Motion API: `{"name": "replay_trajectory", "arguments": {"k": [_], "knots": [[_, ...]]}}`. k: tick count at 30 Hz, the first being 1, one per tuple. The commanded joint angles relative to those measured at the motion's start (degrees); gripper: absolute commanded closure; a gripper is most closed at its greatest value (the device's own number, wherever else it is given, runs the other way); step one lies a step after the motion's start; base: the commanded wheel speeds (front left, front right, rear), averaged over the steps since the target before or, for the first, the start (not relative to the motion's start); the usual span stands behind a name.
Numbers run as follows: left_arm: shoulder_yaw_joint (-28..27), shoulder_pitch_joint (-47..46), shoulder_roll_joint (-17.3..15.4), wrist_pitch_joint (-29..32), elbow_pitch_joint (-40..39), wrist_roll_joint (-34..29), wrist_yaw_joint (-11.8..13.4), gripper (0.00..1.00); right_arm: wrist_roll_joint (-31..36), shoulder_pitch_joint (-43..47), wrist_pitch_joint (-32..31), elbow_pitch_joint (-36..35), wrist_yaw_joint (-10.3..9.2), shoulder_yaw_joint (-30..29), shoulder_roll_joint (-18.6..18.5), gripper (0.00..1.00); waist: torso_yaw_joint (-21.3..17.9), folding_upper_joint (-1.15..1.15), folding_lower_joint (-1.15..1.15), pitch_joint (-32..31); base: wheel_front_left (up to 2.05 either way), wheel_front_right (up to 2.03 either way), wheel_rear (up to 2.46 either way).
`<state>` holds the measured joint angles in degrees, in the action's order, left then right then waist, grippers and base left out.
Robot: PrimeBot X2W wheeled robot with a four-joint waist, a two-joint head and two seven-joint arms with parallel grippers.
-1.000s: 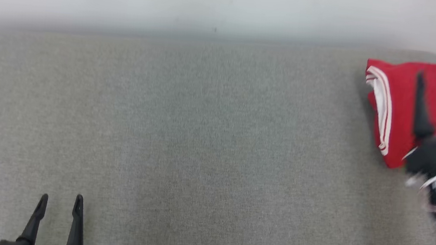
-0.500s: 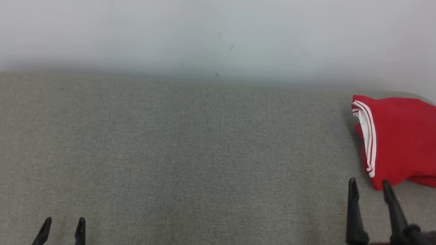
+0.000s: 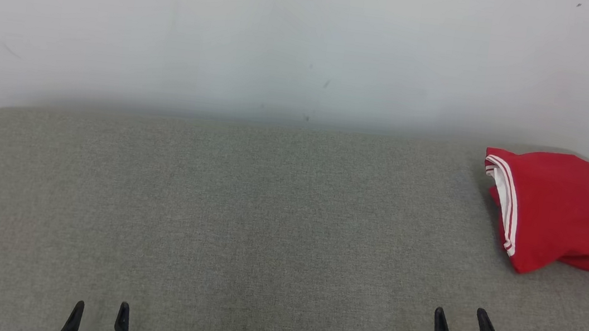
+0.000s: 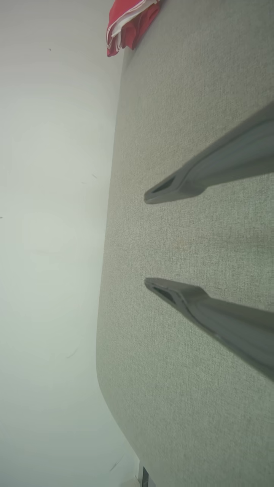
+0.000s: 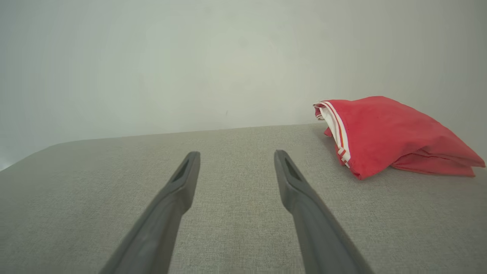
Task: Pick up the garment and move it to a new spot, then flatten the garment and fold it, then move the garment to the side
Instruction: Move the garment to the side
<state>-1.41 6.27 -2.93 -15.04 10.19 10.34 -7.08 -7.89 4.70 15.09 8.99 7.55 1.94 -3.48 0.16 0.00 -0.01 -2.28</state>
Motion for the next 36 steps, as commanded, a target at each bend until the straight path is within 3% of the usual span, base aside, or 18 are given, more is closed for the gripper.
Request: {"name": "replay_trajectory", "arguments": {"k": [1,36], "knots": [[0.1,0.8,0.1,-0.1,-0.2,0.3,0.0,0.00,0.2,0.6,0.1,0.3,-0.13,0.5,0.4,0.00,0.2,0.00,0.01,-0.1,0.00,0.00,0.00],[-2.2,1.8,0.1,-0.1,0.3,-3.4,0.4,0.00,0.5,1.5,0.1,0.9,-0.13,0.6,0.7,0.00,0.7,0.00,0.01,0.0,0.00,0.00,0.00]]}}
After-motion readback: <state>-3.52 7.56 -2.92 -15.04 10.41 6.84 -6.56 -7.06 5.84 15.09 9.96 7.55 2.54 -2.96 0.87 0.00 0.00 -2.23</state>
